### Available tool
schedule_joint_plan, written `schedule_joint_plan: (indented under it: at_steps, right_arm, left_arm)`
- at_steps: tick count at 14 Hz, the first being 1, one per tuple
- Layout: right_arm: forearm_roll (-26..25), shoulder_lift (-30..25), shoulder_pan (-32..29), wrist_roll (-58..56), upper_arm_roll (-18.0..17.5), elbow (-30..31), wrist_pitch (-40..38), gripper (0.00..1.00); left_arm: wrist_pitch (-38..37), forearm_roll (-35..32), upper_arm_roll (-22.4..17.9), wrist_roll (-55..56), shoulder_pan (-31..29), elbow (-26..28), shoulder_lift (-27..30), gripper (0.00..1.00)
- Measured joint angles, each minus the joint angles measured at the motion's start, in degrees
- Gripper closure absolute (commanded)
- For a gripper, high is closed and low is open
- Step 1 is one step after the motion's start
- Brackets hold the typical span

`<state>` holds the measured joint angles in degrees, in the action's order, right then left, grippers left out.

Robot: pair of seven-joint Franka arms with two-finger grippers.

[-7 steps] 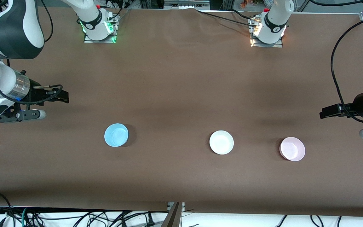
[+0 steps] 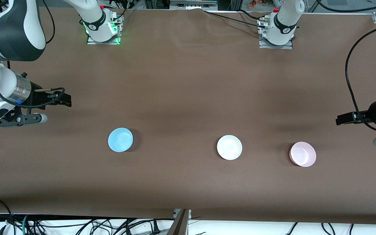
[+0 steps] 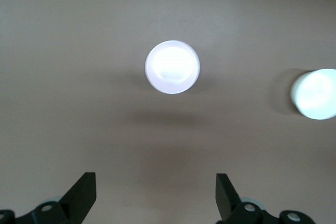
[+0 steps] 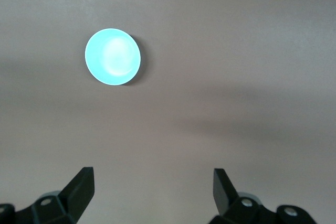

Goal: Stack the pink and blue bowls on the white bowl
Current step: 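Move the left gripper down over the pink bowl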

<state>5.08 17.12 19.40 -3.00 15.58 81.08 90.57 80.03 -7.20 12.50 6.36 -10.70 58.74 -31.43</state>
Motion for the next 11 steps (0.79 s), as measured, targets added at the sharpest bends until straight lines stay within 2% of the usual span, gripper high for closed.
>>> schedule_joint_plan:
  at_steps: [2, 4, 8, 11]
  right_arm:
    - [0.0, 0.0, 0.0, 0.0, 0.0, 0.0, 0.0, 0.0]
    - [0.0, 0.0, 0.0, 0.0, 0.0, 0.0, 0.0, 0.0]
    - [0.01, 0.0, 0.0, 0.0, 0.0, 0.0, 0.0, 0.0]
    - [0.01, 0.0, 0.0, 0.0, 0.0, 0.0, 0.0, 0.0]
  left_arm:
    - [3.11, -0.03, -0.46, -0.19, -1.39, 0.52, -4.1, 0.0]
    - [10.14, -0.04, -0.69, -0.48, -2.35, 2.53, -8.52, 0.0]
    - [26.15, -0.15, -0.65, -0.55, -2.38, 10.1, -13.59, 0.0]
    - [30.59, -0.68, -0.73, -0.55, -2.58, 12.4, -16.29, 0.0]
